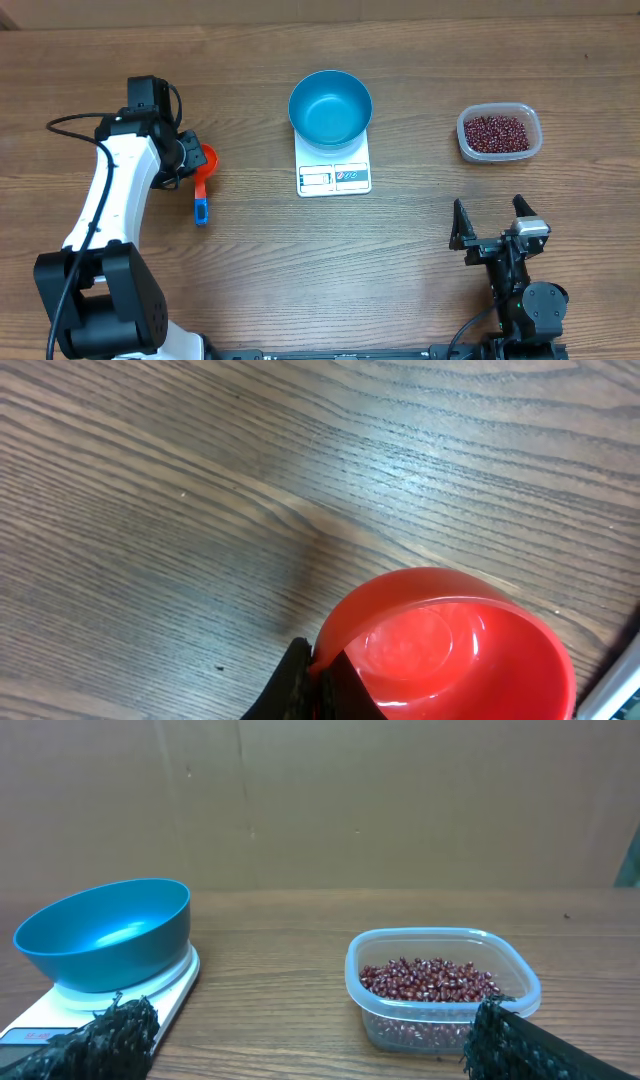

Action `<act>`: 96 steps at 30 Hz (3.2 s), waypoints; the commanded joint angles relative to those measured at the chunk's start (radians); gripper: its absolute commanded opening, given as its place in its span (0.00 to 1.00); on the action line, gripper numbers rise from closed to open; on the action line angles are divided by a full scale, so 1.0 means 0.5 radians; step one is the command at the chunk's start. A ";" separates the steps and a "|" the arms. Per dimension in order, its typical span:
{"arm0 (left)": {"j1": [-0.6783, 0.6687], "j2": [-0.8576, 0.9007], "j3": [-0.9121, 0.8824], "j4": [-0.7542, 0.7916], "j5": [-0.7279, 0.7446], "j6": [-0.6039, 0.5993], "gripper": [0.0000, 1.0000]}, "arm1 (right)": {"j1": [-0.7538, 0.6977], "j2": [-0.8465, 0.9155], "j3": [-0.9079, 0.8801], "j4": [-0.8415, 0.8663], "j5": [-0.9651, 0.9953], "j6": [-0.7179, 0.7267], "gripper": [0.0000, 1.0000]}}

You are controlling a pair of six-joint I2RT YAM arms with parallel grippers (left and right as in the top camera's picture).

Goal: Scoop item into bowl and weigh 150g on scale

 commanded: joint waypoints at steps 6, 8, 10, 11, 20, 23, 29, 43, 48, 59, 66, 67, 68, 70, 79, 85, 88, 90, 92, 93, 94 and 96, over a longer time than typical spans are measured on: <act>0.007 -0.053 0.049 -0.015 0.117 -0.043 0.04 | 0.014 -0.020 -0.021 0.005 -0.002 -0.009 1.00; 0.007 -0.053 0.049 -0.008 0.226 -0.043 0.04 | 0.014 -0.020 -0.021 0.005 -0.002 -0.009 1.00; 0.007 -0.053 0.049 -0.008 0.343 -0.043 0.04 | 0.014 -0.020 -0.021 0.005 -0.002 -0.009 1.00; 0.007 -0.053 0.049 -0.008 0.400 -0.043 0.04 | 0.014 -0.020 -0.021 0.005 -0.002 -0.009 1.00; 0.006 -0.053 0.049 0.024 0.835 -0.282 0.04 | 0.014 -0.020 -0.021 0.005 -0.002 -0.009 1.00; 0.003 -0.053 0.049 0.011 0.828 -0.461 0.04 | 0.014 -0.020 -0.021 0.005 -0.002 -0.009 1.00; -0.049 -0.056 0.050 0.002 0.740 -0.783 0.04 | 0.014 -0.020 -0.021 0.005 -0.002 -0.009 1.00; -0.607 -0.414 0.056 -0.005 0.137 -1.430 0.04 | 0.014 -0.020 -0.021 0.005 -0.002 -0.009 1.00; -0.751 -0.533 0.056 -0.040 0.053 -1.818 0.04 | 0.014 -0.020 -0.021 0.005 -0.002 -0.009 1.00; -1.029 -0.549 0.056 -0.143 0.077 -2.390 0.04 | 0.014 -0.020 -0.021 0.005 -0.002 -0.009 1.00; -1.066 -0.549 0.056 -0.146 0.078 -2.514 0.04 | 0.014 -0.020 -0.021 0.005 -0.002 -0.009 1.00; -1.066 -0.549 0.056 -0.146 0.078 -2.513 0.04 | 0.014 -0.020 -0.021 0.005 -0.002 -0.009 1.00; -1.066 -0.549 0.056 -0.149 0.071 -2.513 0.04 | 0.014 -0.020 -0.021 0.005 -0.002 -0.009 1.00; -1.066 -0.549 0.056 -0.150 0.059 -2.513 0.04 | 0.014 -0.020 -0.021 0.005 -0.002 -0.009 1.00; -1.067 -0.549 0.056 -0.305 0.000 -2.921 0.04 | 0.014 -0.020 -0.021 0.005 -0.002 -0.009 1.00; -1.068 -0.549 0.056 -0.256 0.030 -3.139 0.04 | 0.014 -0.020 -0.021 0.005 -0.002 -0.009 1.00; -1.067 -0.549 0.056 -0.258 0.059 -3.201 0.04 | 0.014 -0.020 -0.021 0.005 -0.002 -0.009 1.00; -1.067 -0.549 0.056 -0.258 0.105 -3.263 0.04 | 0.014 -0.020 -0.021 0.005 -0.002 -0.009 1.00; -1.067 -0.549 0.056 -0.258 0.173 -3.313 0.04 | 0.014 -0.020 -0.021 0.005 -0.002 -0.009 1.00; -1.067 -0.549 0.056 -0.258 0.188 -3.327 0.04 | 0.014 -0.020 -0.021 0.005 -0.002 -0.009 1.00; -1.067 -0.549 0.056 -0.260 0.194 -3.325 0.04 | 0.014 -0.020 -0.021 0.005 -0.002 -0.009 1.00; -1.068 -0.549 0.056 -0.308 0.208 -3.326 0.04 | 0.014 -0.020 -0.021 0.005 -0.002 -0.009 1.00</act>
